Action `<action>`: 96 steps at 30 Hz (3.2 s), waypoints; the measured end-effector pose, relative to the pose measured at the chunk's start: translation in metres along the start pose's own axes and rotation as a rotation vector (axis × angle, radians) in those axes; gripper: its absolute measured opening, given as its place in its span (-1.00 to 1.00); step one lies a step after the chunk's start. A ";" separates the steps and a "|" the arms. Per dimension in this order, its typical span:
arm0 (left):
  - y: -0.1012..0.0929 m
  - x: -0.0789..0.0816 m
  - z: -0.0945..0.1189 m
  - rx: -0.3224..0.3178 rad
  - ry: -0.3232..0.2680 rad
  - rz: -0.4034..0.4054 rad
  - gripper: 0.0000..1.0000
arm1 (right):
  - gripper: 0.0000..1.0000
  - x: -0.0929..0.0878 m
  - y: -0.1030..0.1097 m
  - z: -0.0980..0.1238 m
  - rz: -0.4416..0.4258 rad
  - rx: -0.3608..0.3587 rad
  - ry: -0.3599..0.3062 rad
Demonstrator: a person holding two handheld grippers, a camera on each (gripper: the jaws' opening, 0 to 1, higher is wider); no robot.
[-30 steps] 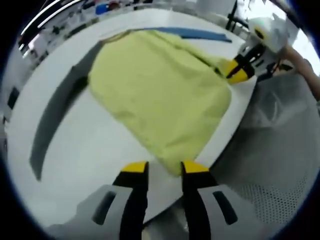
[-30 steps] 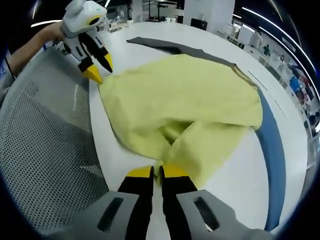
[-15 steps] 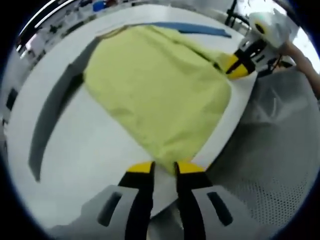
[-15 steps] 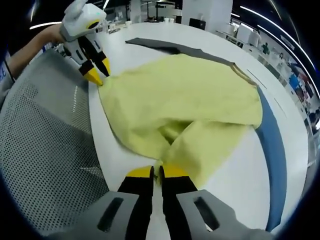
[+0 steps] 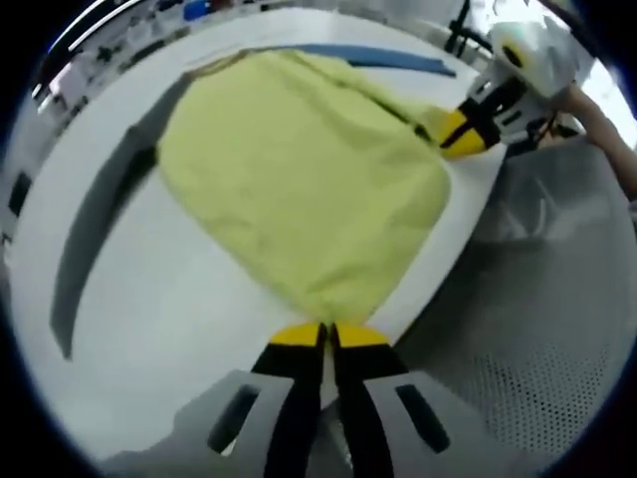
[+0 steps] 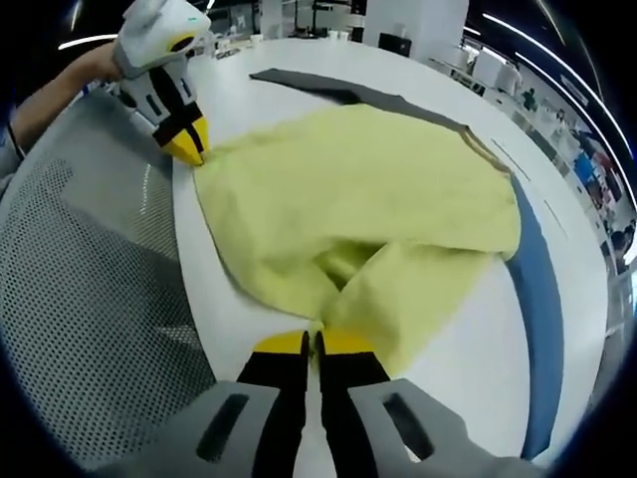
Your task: Fold the garment on the visible template until the final outline fits inside the template.
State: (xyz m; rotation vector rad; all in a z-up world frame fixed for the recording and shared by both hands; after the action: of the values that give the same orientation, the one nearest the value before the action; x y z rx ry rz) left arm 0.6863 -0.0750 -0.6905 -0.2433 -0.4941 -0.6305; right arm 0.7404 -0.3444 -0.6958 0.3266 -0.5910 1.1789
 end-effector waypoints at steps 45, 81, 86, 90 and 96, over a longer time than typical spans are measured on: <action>0.026 -0.039 0.046 0.091 -0.016 0.057 -1.00 | -0.95 -0.069 0.011 0.081 -0.335 -0.140 0.000; 0.024 -0.048 0.037 0.087 0.090 0.020 -1.00 | -0.94 -0.078 0.016 0.066 -0.318 -0.068 0.140; 0.026 -0.050 0.037 0.079 0.088 0.034 -1.00 | -0.94 -0.075 0.016 0.065 -0.301 -0.061 0.162; 0.026 -0.050 0.037 0.073 0.087 0.040 -1.00 | -0.94 -0.073 0.014 0.063 -0.299 -0.051 0.186; 0.027 -0.046 0.035 0.055 0.128 0.008 -1.00 | -0.93 -0.068 0.009 0.058 -0.273 -0.010 0.256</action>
State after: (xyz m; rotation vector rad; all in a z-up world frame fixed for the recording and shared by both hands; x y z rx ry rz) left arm 0.6579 -0.0176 -0.6858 -0.1514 -0.3866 -0.6201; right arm 0.6991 -0.4243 -0.6894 0.2350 -0.3169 0.9353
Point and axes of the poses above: the point that each gripper's makers call its tool centre point, and the gripper's own axes: z roughly backward along the fingers, y roughly to its left, x roughly out of its top, the point moved 10 cm from there along z, roughly backward along the fingers, and after that the axes turned 5 degrees about -y, right-handed, at the moved point
